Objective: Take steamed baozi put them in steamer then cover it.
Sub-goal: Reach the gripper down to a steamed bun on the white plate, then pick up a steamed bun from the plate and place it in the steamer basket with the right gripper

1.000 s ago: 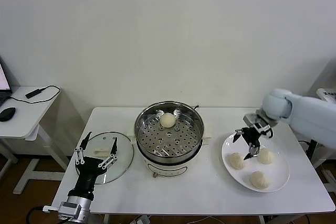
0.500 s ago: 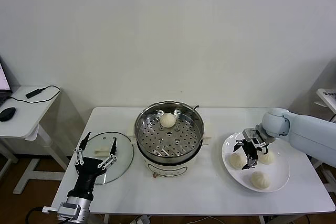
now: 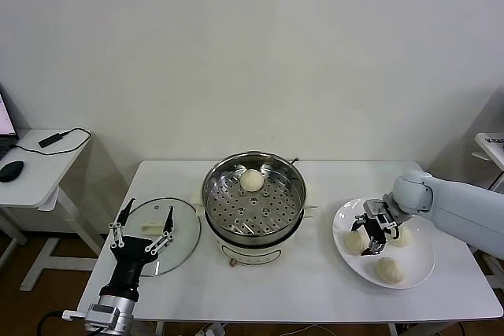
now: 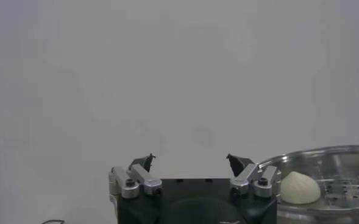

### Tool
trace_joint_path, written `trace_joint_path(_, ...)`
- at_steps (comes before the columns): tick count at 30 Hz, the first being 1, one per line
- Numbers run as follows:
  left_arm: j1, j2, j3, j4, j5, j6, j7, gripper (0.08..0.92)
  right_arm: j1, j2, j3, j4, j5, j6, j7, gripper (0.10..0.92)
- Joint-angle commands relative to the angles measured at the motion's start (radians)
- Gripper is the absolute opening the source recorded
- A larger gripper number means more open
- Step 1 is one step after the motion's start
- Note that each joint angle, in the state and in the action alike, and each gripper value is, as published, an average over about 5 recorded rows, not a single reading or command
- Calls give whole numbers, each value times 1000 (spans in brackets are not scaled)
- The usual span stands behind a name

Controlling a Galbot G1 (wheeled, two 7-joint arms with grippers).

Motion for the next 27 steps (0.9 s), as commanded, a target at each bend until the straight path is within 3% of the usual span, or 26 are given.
trace_joint_path(1, -1, 1, -2, -6, -2, 1, -2, 823, -13, -4, 15, 4, -3, -2, 14, 692)
trace_joint_path(8, -10, 5, -1, -21, -3, 8, -4, 823, 95, -27, 6, 42, 3, 9, -51, 646)
trace_joint_path(14, -19, 12, 6, -26, -6, 12, -5, 823, 372, 18, -68, 15, 49, 25, -233, 634)
trace_joint_path(20, -23, 14, 16, -29, -6, 12, -6, 823, 643, 191, -178, 14, 177, 0, -371, 635)
trace_joint_path(27, -21, 13, 18, -41, -4, 12, -10, 823, 746, 441, -197, 61, 317, -66, -355, 640)
